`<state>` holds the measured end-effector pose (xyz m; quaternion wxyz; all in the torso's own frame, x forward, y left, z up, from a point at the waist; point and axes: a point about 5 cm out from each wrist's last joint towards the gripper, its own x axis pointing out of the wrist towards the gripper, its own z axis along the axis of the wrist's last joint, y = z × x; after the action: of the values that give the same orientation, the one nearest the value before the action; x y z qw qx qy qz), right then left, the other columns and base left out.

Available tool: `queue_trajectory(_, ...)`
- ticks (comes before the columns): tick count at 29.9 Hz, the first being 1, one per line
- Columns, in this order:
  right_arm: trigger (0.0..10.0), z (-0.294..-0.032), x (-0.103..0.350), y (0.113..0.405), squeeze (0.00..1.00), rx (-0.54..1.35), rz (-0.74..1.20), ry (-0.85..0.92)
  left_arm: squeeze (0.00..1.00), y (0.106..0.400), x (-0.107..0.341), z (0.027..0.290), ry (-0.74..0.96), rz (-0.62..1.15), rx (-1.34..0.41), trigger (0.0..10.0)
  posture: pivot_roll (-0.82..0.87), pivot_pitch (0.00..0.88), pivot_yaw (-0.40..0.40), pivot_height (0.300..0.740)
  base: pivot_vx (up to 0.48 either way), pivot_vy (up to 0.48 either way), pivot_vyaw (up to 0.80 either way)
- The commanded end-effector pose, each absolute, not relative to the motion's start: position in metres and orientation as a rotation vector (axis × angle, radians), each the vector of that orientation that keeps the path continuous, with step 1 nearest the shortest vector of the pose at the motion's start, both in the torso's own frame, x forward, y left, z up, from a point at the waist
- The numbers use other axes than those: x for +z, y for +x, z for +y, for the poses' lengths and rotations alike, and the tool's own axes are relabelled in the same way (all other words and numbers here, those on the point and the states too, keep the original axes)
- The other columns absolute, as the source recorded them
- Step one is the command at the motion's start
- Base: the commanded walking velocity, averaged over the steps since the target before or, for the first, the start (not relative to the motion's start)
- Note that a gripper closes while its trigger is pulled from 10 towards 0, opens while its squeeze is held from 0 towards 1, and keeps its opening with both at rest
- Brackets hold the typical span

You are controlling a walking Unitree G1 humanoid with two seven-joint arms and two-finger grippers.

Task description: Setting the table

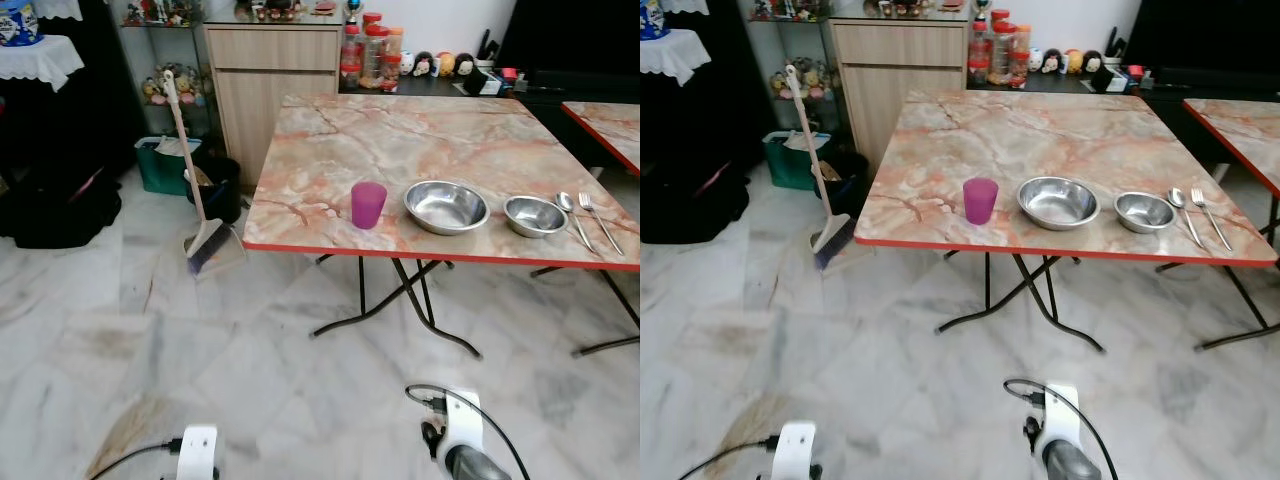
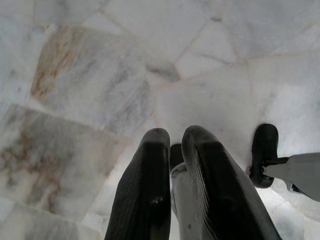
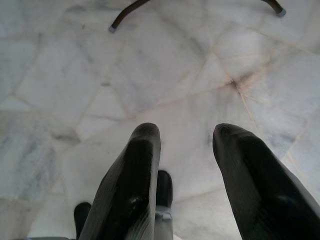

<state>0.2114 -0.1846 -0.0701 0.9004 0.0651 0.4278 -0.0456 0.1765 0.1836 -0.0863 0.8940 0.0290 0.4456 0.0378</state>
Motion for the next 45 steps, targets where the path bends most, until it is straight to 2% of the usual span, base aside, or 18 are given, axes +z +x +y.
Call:
queue_trajectory(1, 10.0, -0.187, -0.07, 0.21, 0.0, -0.108, 0.889, 0.137, 0.0, 0.18, -0.085, 0.183, 0.089, 0.921, 0.065, 10.0, 0.03, 0.0, -0.034, 0.74, 0.0, 0.0, -0.77)
queue_trajectory(19, 10.0, -0.188, -0.07, 0.211, 0.0, -0.11, 0.881, 0.129, 0.0, 0.177, -0.086, 0.184, 0.089, 0.929, 0.063, 10.0, 0.03, 0.0, -0.035, 0.74, 0.0, -0.395, 0.0)
queue_trajectory(28, 10.0, -0.189, -0.07, 0.211, 0.0, -0.111, 0.88, 0.124, 0.0, 0.198, -0.075, 0.183, 0.101, 0.844, 0.043, 10.0, 0.03, 0.0, -0.036, 0.74, 0.0, -0.273, 0.0)
queue_trajectory(36, 10.0, -0.188, -0.07, 0.21, 0.0, -0.114, 0.879, 0.125, 0.0, 0.209, -0.069, 0.181, 0.066, 0.801, 0.048, 10.0, 0.02, 0.0, -0.031, 0.74, 0.0, 0.0, 0.0)
queue_trajectory(45, 10.0, -0.191, -0.07, 0.209, 0.0, -0.118, 0.88, 0.12, 0.0, 0.266, -0.017, 0.168, -0.056, 0.401, 0.035, 10.0, 0.03, 0.0, -0.039, 0.74, 0.0, 0.0, 0.0)
